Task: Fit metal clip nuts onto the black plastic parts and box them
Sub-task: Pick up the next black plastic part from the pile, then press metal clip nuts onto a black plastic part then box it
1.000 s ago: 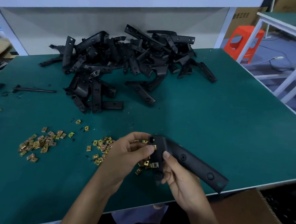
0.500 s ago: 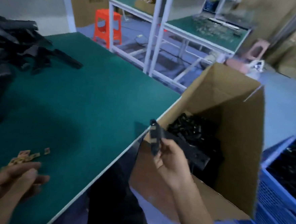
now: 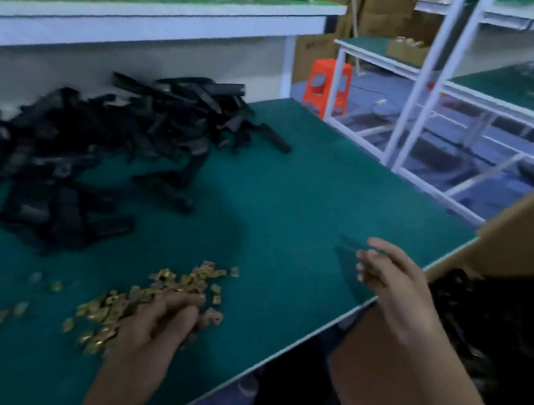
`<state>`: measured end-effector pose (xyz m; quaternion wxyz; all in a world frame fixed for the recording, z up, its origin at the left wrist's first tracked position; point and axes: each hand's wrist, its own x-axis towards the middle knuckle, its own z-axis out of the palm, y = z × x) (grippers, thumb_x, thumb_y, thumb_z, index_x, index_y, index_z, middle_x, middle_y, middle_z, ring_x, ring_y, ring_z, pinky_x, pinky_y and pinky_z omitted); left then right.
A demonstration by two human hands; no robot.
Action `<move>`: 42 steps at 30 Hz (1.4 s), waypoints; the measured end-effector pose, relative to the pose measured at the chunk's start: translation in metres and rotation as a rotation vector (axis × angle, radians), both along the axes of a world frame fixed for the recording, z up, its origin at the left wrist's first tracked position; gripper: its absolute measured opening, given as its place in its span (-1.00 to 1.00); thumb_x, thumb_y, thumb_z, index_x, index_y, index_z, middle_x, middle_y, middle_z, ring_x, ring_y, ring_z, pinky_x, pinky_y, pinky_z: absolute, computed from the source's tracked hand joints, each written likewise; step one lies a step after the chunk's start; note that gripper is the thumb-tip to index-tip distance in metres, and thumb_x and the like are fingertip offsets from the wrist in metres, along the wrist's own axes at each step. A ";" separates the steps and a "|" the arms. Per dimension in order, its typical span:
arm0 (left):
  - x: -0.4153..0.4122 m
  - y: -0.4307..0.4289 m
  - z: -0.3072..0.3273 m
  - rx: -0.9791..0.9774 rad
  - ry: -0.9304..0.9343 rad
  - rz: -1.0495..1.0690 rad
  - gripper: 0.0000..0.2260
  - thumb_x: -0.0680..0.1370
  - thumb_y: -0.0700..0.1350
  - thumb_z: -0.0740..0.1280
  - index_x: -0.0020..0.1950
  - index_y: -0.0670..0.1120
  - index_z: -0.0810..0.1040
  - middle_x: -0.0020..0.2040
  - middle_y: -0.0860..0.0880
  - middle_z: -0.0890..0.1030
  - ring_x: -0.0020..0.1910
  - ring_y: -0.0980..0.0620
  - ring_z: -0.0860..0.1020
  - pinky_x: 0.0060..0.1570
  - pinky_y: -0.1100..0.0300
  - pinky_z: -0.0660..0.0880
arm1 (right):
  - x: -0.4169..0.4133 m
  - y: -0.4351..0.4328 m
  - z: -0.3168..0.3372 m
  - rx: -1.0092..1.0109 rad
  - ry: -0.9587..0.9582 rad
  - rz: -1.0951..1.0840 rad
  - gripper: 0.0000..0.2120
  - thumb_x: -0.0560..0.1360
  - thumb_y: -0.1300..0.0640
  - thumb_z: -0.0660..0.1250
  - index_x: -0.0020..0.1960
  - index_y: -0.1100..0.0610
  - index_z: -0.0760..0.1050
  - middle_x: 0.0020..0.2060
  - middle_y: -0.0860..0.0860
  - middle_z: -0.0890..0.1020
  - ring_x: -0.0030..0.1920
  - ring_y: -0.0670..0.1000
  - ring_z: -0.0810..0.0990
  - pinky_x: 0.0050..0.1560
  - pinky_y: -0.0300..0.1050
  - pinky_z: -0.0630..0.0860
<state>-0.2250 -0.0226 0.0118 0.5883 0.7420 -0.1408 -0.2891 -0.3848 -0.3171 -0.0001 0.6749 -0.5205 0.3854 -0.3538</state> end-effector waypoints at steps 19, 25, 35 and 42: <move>0.018 0.090 -0.009 0.024 0.010 0.335 -0.75 0.63 -0.14 0.30 -0.07 0.15 0.71 -0.10 -0.03 0.73 -0.21 0.13 0.65 -0.19 0.26 0.53 | 0.287 0.097 -0.002 -0.935 0.425 0.740 -0.76 0.69 0.12 0.15 0.32 -0.05 0.42 -0.15 -0.03 0.62 -0.18 0.02 0.63 -0.21 0.03 0.55; 0.038 0.061 0.000 -0.054 -0.021 0.458 -0.74 0.65 0.07 0.23 -0.06 0.15 0.71 -0.06 0.01 0.72 -0.21 0.14 0.61 -0.12 0.11 0.50 | 0.192 0.096 0.021 -0.884 0.110 0.631 -0.56 0.64 0.31 0.12 0.24 -0.16 0.55 -0.13 0.02 0.67 -0.21 0.24 0.59 -0.21 0.10 0.51; 0.058 0.009 0.035 -0.564 0.359 0.165 -0.77 0.53 -0.04 0.32 0.08 -0.12 0.66 -0.10 -0.06 0.67 -0.27 0.09 0.59 -0.31 0.26 0.56 | 0.108 0.087 0.058 -0.559 -0.224 0.826 -0.48 0.64 0.32 0.24 0.43 -0.19 0.42 0.12 -0.13 0.68 0.13 -0.04 0.67 0.07 -0.22 0.58; 0.032 -0.038 0.019 -0.322 0.177 0.032 -0.75 0.63 -0.04 0.29 -0.05 -0.18 0.65 -0.22 -0.07 0.68 -0.33 0.08 0.56 -0.35 0.28 0.51 | 0.115 0.107 0.025 0.104 -0.366 0.632 -0.55 0.52 0.01 0.42 0.39 0.05 0.52 0.08 0.19 0.70 -0.01 0.13 0.69 0.02 -0.10 0.62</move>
